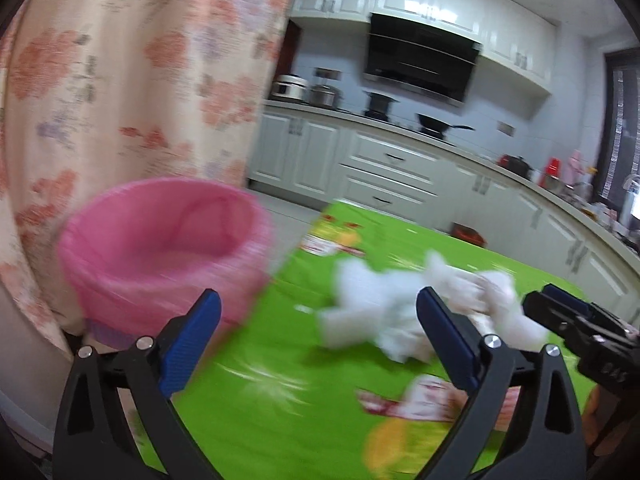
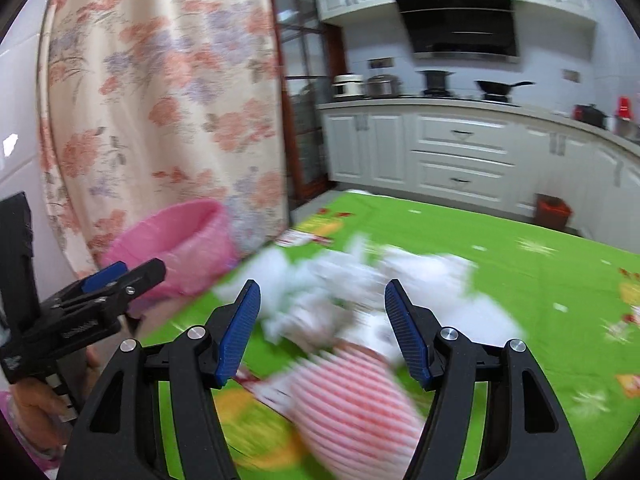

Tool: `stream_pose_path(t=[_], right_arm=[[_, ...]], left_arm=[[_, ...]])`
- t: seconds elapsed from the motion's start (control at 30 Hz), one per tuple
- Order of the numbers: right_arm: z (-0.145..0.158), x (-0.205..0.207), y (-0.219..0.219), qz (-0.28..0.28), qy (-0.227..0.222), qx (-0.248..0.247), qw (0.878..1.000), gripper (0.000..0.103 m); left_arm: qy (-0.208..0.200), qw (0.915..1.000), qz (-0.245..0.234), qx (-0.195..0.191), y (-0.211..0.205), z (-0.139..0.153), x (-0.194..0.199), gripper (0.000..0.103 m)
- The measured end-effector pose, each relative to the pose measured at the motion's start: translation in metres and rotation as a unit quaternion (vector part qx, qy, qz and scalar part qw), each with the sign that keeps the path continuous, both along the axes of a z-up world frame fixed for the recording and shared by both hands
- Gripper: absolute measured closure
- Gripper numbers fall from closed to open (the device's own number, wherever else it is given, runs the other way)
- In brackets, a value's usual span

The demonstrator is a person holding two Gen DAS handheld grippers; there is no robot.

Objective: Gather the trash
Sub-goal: 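Move both tools back over the remaining trash on the table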

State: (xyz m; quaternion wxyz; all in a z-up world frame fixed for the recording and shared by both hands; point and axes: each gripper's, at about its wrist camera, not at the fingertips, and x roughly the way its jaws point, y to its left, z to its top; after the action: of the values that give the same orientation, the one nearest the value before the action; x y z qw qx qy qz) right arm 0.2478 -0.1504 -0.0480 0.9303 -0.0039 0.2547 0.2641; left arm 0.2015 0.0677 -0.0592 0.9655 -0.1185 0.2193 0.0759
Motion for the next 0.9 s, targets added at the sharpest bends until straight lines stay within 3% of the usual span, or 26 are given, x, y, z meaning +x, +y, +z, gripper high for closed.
stream_pose_path(t=[0.17, 0.33, 0.57, 0.9], right_arm=[[-0.015, -0.003, -0.055, -0.054, 0.009, 0.006, 0.999, 0.040], [-0.034, 0.000, -0.095, -0.096, 0.024, 0.009, 0.995, 0.040], [-0.049, 0.004, -0.136, -0.131, 0.038, 0.040, 0.990, 0.040], [-0.048, 0.009, -0.157, -0.146, 0.040, 0.059, 0.987, 0.040]], left_arm=[[-0.002, 0.9986, -0.051, 0.012, -0.064, -0.010, 0.005, 0.008], [0.010, 0.9975, -0.069, 0.004, -0.106, -0.022, 0.013, 0.008], [0.053, 0.9969, -0.058, 0.001, -0.136, -0.035, 0.034, 0.008], [0.110, 0.9929, -0.042, 0.013, -0.167, -0.047, 0.067, 0.008]])
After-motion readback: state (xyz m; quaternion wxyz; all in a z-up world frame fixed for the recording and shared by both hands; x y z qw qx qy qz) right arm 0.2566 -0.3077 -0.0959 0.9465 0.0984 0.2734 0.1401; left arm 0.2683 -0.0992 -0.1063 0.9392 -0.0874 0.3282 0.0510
